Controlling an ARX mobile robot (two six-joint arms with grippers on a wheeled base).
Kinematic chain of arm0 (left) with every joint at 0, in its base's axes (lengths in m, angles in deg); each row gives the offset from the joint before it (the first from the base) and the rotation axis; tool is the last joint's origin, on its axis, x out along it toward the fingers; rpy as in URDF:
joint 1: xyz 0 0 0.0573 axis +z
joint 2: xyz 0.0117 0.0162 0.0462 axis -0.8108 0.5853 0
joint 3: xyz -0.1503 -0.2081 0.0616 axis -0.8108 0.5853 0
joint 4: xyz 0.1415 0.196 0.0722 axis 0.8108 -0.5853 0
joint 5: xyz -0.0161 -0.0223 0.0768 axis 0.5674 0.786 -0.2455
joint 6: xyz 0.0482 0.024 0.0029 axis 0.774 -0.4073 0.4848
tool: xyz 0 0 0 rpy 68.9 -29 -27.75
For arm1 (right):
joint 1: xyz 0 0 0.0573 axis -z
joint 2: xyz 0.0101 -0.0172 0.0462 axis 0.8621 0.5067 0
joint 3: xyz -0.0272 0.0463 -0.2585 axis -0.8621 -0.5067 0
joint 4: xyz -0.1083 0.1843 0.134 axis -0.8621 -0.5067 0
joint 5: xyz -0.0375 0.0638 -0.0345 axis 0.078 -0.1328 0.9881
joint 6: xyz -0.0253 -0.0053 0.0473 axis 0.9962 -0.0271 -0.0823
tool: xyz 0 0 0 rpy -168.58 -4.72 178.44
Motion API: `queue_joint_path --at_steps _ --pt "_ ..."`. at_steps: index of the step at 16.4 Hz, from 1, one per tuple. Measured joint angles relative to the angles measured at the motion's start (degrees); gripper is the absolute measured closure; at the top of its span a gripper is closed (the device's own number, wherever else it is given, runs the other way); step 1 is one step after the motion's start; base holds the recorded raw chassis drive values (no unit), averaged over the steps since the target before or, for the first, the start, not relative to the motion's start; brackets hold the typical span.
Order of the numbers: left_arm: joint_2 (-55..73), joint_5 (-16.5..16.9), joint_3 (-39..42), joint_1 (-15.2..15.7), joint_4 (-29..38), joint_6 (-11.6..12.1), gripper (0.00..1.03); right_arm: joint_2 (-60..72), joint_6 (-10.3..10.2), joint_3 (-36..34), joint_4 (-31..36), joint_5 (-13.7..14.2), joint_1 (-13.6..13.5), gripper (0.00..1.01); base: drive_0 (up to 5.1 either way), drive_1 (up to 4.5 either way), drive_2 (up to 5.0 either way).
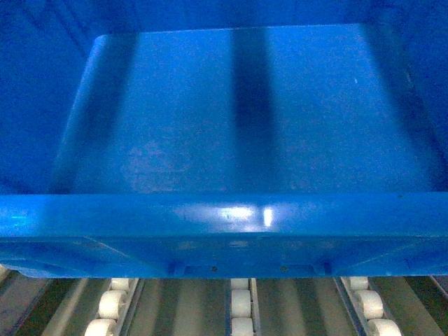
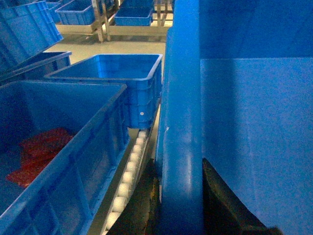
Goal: Place box next to blue box on left shelf
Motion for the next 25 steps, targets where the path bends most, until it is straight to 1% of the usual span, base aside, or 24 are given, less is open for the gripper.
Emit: queue_joint_path --at_steps 10,11,12,13,16,17,18,19,20,22,24,25 --pt "0.0 0.0 0.0 0.0 0.0 0.0 0.88 0.0 0.0 0.0 0.0 0.0 0.0 0.84 0.0 0.0 0.0" --pt "0.0 0.0 0.0 0.0 -0.5 0.0 0.88 -0.3 0.0 0.4 -2.4 -1.9 0.6 0.84 0.0 0.0 0.0" --pt "-0.4 0.2 -0.6 0.0 -3.2 -0.3 0.88 -0.5 -0.2 1.1 -4.6 -4.7 1.6 0.84 0.0 0.0 0.0" --pt "-0.5 0.2 -0.6 0.0 -4.5 -0.4 0.88 -0.5 -0.4 1.5 -6.5 -6.2 2.0 0.84 0.0 0.0 0.0" --pt "0.9 0.7 -0.6 0.6 -4.7 -0.2 0.88 0.0 -1.3 1.5 -9.0 -8.2 2.0 0.84 0.0 0.0 0.0" --pt "1.5 1.1 -0.6 1.0 -4.3 0.0 0.88 0.2 -1.9 1.7 -10.6 -9.3 2.4 0.84 0.0 0.0 0.0" --pt "2.6 1.4 -0.6 1.2 -3.8 0.2 0.88 1.3 -3.0 1.9 -12.0 -10.2 3.1 0.84 0.0 0.0 0.0" --pt "4.8 1.8 -0.6 1.2 -3.2 0.2 0.88 2.8 -3.5 1.9 -12.5 -11.2 3.8 0.84 0.0 0.0 0.0" --pt "7.6 2.3 -0.7 1.2 -3.1 -0.7 0.88 4.7 -3.6 1.9 -12.1 -12.1 4.6 0.84 0.0 0.0 0.0" --pt "11.5 2.6 -2.1 1.2 -4.7 -2.1 0.88 8.4 -3.0 1.8 -10.0 -12.7 5.4 0.84 0.0 0.0 0.0" --pt "13.7 2.7 -4.6 0.8 -7.8 -2.4 0.88 11.4 -3.2 2.3 -9.7 -14.0 6.4 0.84 0.0 0.0 0.0" --pt "16.7 2.6 -6.4 0.8 -9.3 -2.2 0.88 15.2 -3.9 3.9 -10.5 -15.8 6.8 0.84 0.0 0.0 0.0"
